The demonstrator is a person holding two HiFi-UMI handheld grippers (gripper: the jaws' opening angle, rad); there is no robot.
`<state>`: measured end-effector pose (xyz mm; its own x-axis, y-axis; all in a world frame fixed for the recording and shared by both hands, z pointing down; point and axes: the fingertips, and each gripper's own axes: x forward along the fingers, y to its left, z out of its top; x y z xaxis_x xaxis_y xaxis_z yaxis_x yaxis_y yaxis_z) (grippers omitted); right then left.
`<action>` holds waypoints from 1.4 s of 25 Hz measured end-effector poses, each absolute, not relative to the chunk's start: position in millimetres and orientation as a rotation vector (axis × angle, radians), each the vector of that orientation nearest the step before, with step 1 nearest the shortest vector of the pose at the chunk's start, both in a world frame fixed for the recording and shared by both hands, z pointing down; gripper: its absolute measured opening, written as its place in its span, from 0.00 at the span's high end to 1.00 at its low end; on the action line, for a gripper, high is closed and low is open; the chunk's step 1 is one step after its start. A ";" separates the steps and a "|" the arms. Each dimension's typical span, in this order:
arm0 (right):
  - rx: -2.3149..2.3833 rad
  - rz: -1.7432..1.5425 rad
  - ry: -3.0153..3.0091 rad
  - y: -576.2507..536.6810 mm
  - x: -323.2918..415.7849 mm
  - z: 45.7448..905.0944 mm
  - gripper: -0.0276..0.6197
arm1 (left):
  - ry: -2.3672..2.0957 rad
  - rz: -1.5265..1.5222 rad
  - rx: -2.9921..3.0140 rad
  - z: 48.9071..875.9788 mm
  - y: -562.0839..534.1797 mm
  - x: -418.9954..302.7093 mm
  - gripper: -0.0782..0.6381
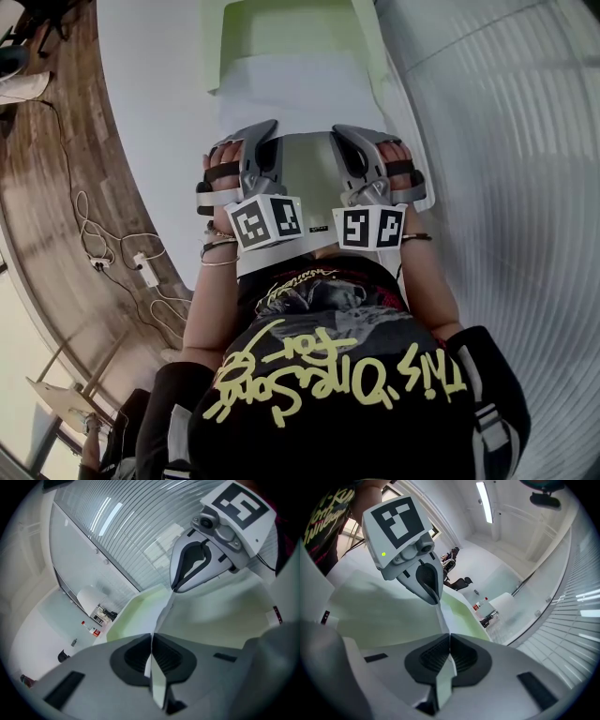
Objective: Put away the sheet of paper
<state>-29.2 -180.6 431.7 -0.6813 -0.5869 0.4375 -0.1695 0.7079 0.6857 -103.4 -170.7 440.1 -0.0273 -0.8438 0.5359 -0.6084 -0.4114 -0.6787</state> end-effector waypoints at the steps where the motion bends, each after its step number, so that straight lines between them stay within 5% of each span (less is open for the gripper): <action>1: 0.574 -0.819 -2.249 -180.3 -29.1 430.7 0.95 | 1.542 -1.411 -2.004 438.8 -170.6 -103.5 0.88; 35: 0.610 -0.827 -2.249 -184.4 -31.3 440.0 0.95 | 1.568 -1.397 -1.984 449.1 -174.4 -107.2 0.88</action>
<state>-31.3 -184.4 440.0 -0.6759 -0.6078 0.4168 -0.1928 0.6917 0.6960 -107.2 -174.4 449.1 -0.0399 -0.8543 0.5182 -0.6126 -0.3887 -0.6882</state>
